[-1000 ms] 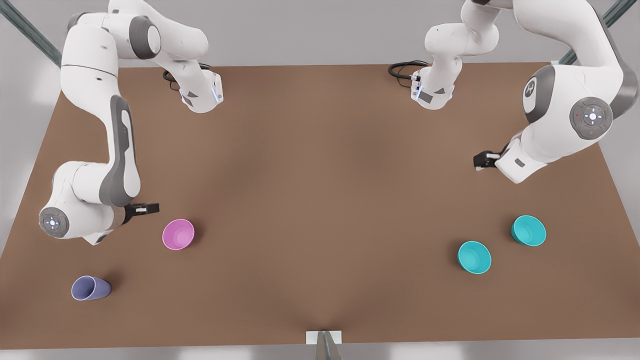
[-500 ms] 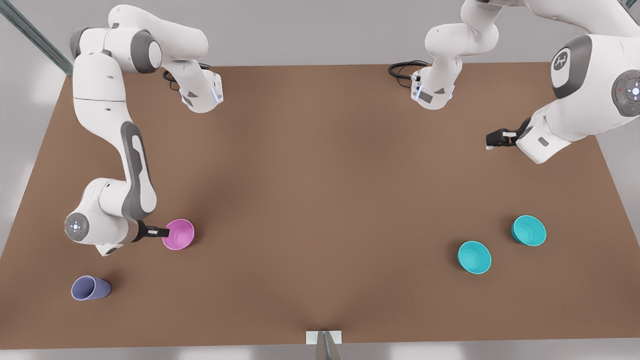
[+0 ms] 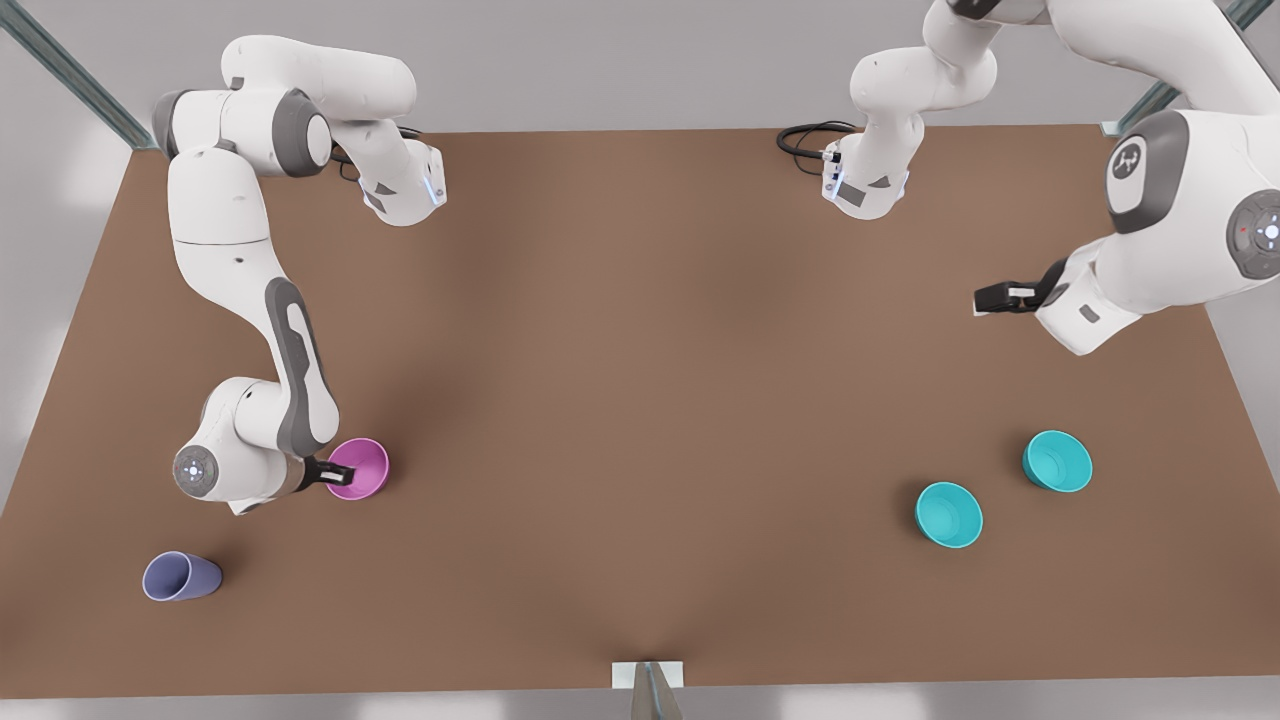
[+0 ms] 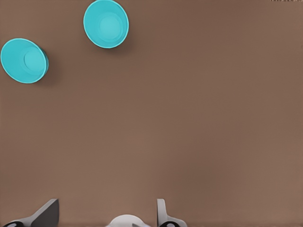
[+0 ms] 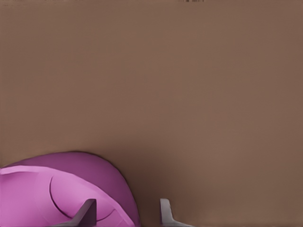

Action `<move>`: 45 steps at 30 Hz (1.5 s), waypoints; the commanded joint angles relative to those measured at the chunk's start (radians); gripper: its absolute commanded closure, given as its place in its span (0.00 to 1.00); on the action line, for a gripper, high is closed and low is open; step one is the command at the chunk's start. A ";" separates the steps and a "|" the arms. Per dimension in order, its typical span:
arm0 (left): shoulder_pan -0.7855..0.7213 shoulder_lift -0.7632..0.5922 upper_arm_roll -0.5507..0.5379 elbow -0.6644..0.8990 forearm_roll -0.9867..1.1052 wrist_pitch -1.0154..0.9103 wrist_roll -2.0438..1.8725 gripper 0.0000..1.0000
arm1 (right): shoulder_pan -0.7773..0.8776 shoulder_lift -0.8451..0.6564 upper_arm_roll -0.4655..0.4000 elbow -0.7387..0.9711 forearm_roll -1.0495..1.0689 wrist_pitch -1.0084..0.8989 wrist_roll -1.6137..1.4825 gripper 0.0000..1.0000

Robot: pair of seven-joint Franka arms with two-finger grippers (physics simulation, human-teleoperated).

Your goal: Stack the blue bowl on the pink bowl

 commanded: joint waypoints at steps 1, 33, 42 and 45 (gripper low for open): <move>-0.001 -0.001 0.000 0.001 -0.005 -0.004 0.008 0.00 | 0.000 -0.001 0.000 0.003 -0.010 0.003 0.076 0.79; -0.096 0.264 0.168 0.098 -0.067 0.283 0.109 0.00 | 0.593 0.378 0.141 0.546 0.273 0.521 0.814 0.00; 0.039 0.664 0.151 0.196 -0.153 0.769 0.378 0.00 | 0.130 0.114 0.127 0.557 0.357 -0.445 0.377 0.00; 0.037 0.683 0.153 0.193 -0.191 0.788 0.379 0.00 | -0.081 0.002 0.126 0.578 -0.044 -0.724 -0.172 0.00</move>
